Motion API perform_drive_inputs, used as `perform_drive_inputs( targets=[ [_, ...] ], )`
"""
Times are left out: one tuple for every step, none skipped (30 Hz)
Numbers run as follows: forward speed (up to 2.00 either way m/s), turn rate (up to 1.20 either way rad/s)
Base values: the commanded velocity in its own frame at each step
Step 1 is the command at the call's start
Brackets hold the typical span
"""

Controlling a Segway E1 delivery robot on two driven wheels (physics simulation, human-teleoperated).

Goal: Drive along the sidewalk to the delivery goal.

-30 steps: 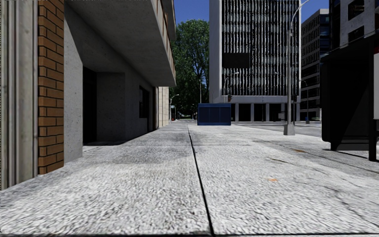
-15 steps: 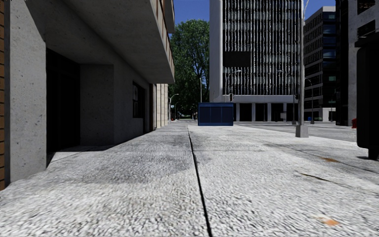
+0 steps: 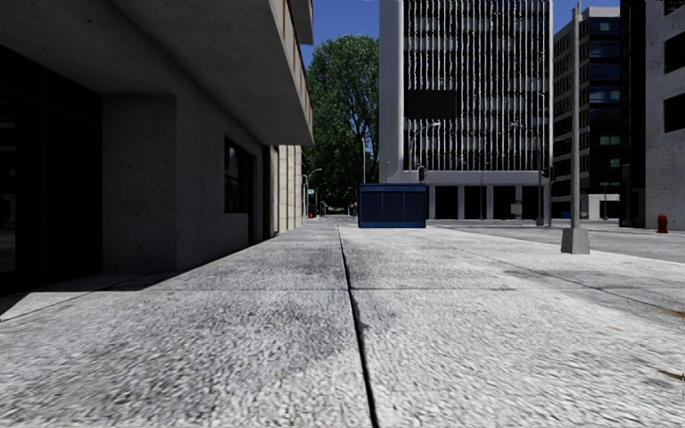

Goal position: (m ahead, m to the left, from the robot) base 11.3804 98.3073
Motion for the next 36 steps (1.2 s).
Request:
perform_drive_inputs(
  targets=[
    [2.0, 0.0],
    [2.0, 0.0],
    [2.0, 0.0],
    [2.0, 0.0],
    [2.0, 0.0],
    [2.0, 0.0],
    [2.0, 0.0],
    [2.0, 0.0],
    [2.0, 0.0],
    [2.0, 0.0],
    [2.0, 0.0],
    [2.0, 0.0],
    [2.0, 0.0],
    [2.0, 0.0],
    [2.0, 0.0],
    [2.0, 0.0],
    [2.0, 0.0],
    [2.0, 0.0],
    [2.0, 0.0],
    [2.0, 0.0],
    [2.0, 0.0],
    [2.0, 0.0],
    [2.0, 0.0],
    [2.0, 0.0],
    [2.0, 0.0],
    [2.0, 0.0],
    [2.0, 0.0],
    [2.0, 0.0],
    [2.0, 0.0],
    [2.0, 0.0],
    [2.0, 0.0],
    [2.0, 0.0],
    [2.0, 0.0],
    [2.0, 0.0],
    [2.0, 0.0],
    [2.0, 0.0]
  ],
)
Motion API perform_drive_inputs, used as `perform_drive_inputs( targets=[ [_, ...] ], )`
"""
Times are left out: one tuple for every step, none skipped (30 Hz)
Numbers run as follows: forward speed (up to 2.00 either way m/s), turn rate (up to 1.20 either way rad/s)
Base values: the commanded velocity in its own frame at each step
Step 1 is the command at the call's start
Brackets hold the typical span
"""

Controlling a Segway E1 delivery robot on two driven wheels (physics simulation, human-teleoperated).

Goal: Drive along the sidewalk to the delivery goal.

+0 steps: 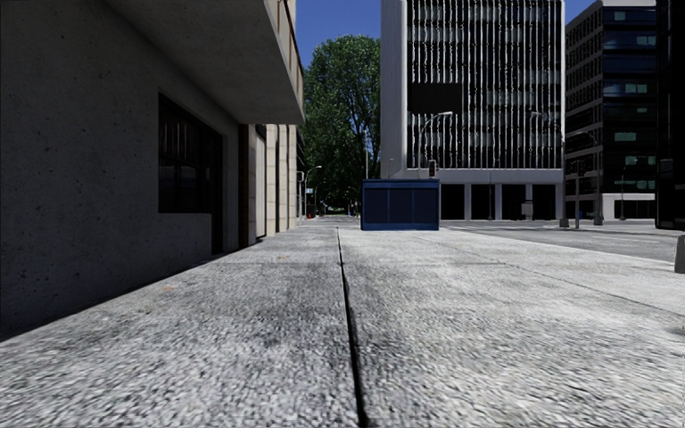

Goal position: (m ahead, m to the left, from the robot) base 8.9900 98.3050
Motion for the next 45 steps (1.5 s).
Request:
perform_drive_inputs(
  targets=[
    [2.0, 0.0],
    [2.0, 0.04],
    [2.0, 0.06],
    [2.0, 0.06],
    [2.0, 0.07],
    [2.0, 0.07],
    [2.0, 0.07],
    [2.0, 0.08],
    [2.0, 0.08],
    [2.0, 0.08],
    [2.0, 0.08],
    [2.0, 0.08],
    [2.0, 0.08],
    [2.0, 0.08],
    [2.0, 0.08],
    [2.0, 0.08],
    [2.0, 0.08],
    [2.0, 0.08],
    [2.0, 0.08],
    [2.0, 0.08],
    [2.0, 0.08],
    [2.0, 0.08],
    [2.0, 0.08],
    [2.0, 0.08],
    [2.0, 0.09],
    [2.0, 0.09],
    [2.0, 0.1],
    [2.0, 0.1],
    [2.0, 0.18],
    [2.0, 0.2],
    [2.0, 0.2],
    [2.0, 0.2],
    [2.0, 0.2],
    [2.0, 0.2],
    [2.0, 0.18],
    [2.0, 0.14],
    [2.0, 0.14],
    [2.0, 0.14],
    [2.0, 0.13],
    [2.0, 0.13],
    [2.0, 0.13],
    [2.0, 0.01],
    [2.0, 0.01],
    [2.0, 0.0],
    [2.0, 0.0]
  ],
)
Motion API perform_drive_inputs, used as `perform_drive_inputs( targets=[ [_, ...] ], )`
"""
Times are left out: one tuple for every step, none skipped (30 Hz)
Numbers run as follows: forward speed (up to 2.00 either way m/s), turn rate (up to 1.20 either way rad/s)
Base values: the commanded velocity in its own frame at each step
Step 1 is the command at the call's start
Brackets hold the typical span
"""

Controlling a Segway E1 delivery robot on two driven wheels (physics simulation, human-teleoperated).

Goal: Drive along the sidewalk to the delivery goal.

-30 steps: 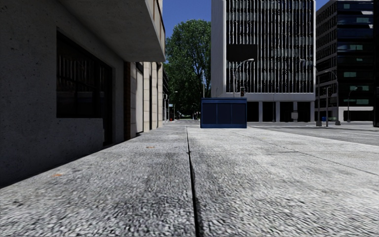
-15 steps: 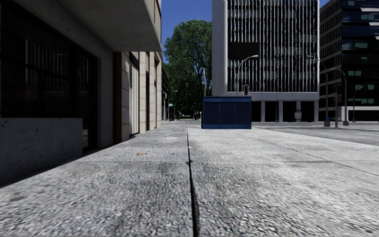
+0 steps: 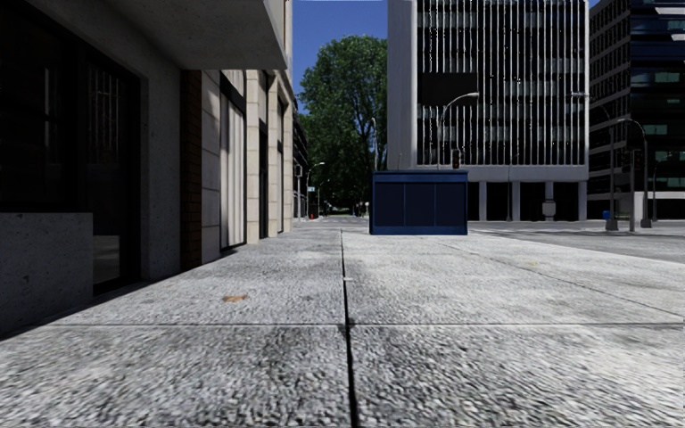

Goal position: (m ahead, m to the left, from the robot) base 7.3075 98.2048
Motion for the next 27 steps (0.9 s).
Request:
perform_drive_inputs(
  targets=[
    [2.0, 0.0],
    [2.0, 0.0],
    [2.0, 0.0],
    [2.0, 0.0],
    [2.0, 0.0],
    [2.0, 0.0],
    [2.0, 0.0],
    [2.0, 0.0],
    [2.0, 0.0],
    [2.0, 0.0],
    [2.0, 0.0],
    [2.0, 0.0],
    [2.0, 0.0],
    [2.0, 0.0],
    [2.0, 0.0],
    [2.0, 0.0],
    [2.0, 0.0],
    [2.0, 0.0],
    [2.0, 0.0],
    [2.0, 0.0],
    [2.0, 0.0],
    [2.0, 0.0],
    [2.0, 0.0],
    [2.0, 0.0],
    [2.0, 0.0],
    [2.0, 0.0],
    [2.0, 0.0]
  ],
)
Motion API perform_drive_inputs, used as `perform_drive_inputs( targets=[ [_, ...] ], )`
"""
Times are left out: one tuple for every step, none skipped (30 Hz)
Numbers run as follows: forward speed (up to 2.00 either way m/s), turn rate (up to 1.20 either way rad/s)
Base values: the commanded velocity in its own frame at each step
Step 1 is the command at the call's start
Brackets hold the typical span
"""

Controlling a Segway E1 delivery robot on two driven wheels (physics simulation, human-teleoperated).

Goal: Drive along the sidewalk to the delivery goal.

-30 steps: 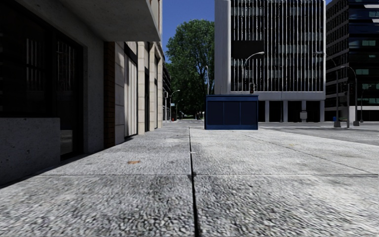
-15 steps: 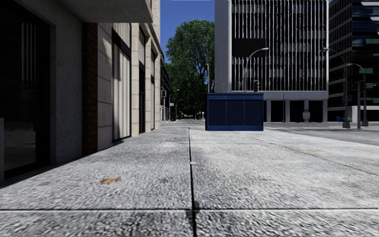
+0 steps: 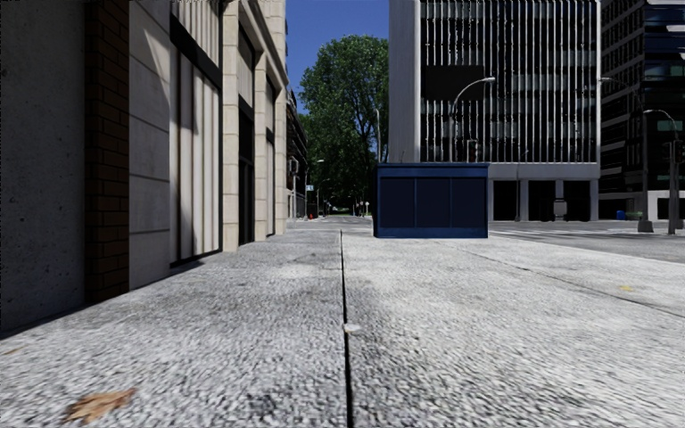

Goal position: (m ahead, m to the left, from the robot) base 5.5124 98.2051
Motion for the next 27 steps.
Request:
perform_drive_inputs(
  targets=[
    [2.0, 0.0],
    [2.0, 0.0],
    [2.0, 0.0],
    [2.0, 0.0],
    [2.0, 0.0],
    [2.0, 0.0],
    [2.0, 0.0],
    [2.0, 0.0],
    [2.0, 0.0],
    [2.0, 0.0],
    [2.0, 0.0],
    [2.0, 0.0],
    [2.0, 0.0],
    [2.0, 0.0],
    [2.0, 0.0],
    [2.0, 0.0],
    [2.0, 0.0],
    [2.0, 0.0],
    [2.0, 0.0],
    [2.0, 0.0],
    [2.0, 0.0],
    [2.0, 0.0],
    [2.0, 0.0],
    [2.0, 0.0],
    [2.0, 0.0],
    [2.0, 0.0],
    [2.0, 0.0]
  ],
)
